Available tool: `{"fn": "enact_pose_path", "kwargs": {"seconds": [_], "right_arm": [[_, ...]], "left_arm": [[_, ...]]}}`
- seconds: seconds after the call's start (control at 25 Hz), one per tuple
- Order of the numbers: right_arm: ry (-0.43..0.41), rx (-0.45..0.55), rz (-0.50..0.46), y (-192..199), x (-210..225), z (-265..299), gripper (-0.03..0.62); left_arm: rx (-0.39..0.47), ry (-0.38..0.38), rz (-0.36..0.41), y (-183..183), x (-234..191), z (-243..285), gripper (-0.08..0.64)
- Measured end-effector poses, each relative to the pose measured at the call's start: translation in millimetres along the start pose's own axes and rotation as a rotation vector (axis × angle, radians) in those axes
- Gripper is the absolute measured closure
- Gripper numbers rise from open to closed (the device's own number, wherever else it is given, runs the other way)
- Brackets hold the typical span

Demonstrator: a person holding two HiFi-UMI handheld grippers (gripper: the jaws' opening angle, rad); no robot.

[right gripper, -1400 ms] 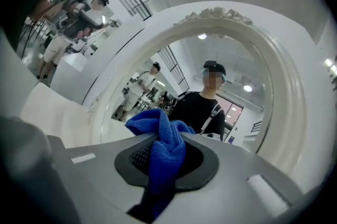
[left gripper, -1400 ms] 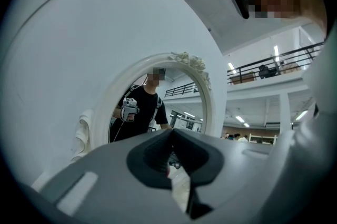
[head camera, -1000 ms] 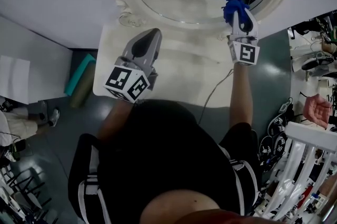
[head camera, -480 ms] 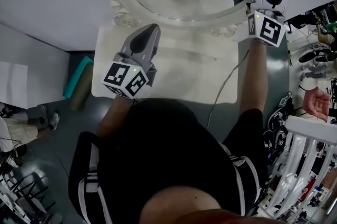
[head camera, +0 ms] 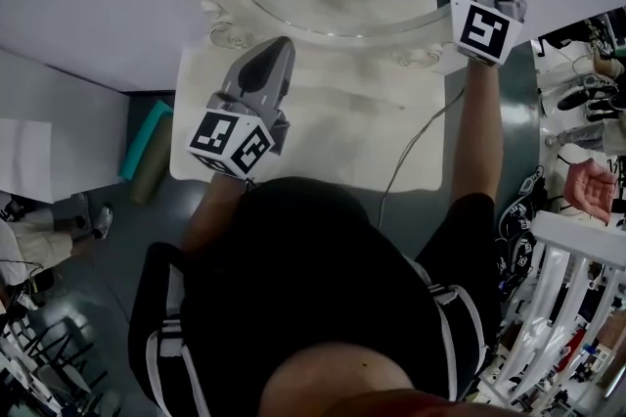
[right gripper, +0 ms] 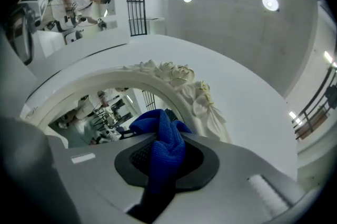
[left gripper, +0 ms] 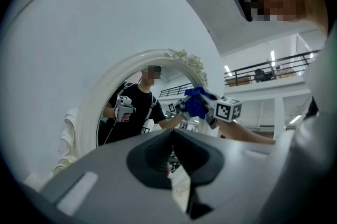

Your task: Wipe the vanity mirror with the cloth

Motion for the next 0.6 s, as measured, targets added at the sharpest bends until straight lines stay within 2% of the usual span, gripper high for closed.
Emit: {"fn": "enact_pose_path", "kwargs": {"seconds": [0.08, 0.12, 0.2, 0.32, 0.44, 0.6], "right_arm": [[-0.018, -0.04, -0.024, 7, -11, 0, 0.543], [-0.028, -0.04, -0.003, 11, -15, 0, 0.543], [-0.036, -0.001, 0.052, 16, -20, -2, 0.543], [-0.015, 0.038, 0.034, 22, -25, -6, 0.545], [-0.016, 0.079, 0.062, 34, -35, -11, 0.545], [-0.062, 0.067, 0.097, 52, -61, -26, 0.545]], "left_arm": [[-0.004, -0.002, -0.004, 2, -3, 5, 0.549], [-0.006, -0.001, -0.006, 3, -3, 8, 0.549], [-0.011, 0.002, -0.006, 4, -4, 12, 0.549], [-0.02, 0.005, -0.006, 8, -3, 19, 0.549], [-0.027, 0.004, -0.012, 14, -4, 28, 0.549], [-0.037, 0.004, -0.016, 15, -4, 32, 0.549]]}}
Point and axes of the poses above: the fingertips, and each gripper's own axes: z forward along the fingers, x to its right, y out of its underside, the point moved 4 cm from there along -z, backward along the fingers, and after that the axes turned 4 degrees about -y, right-handed, at the moved point
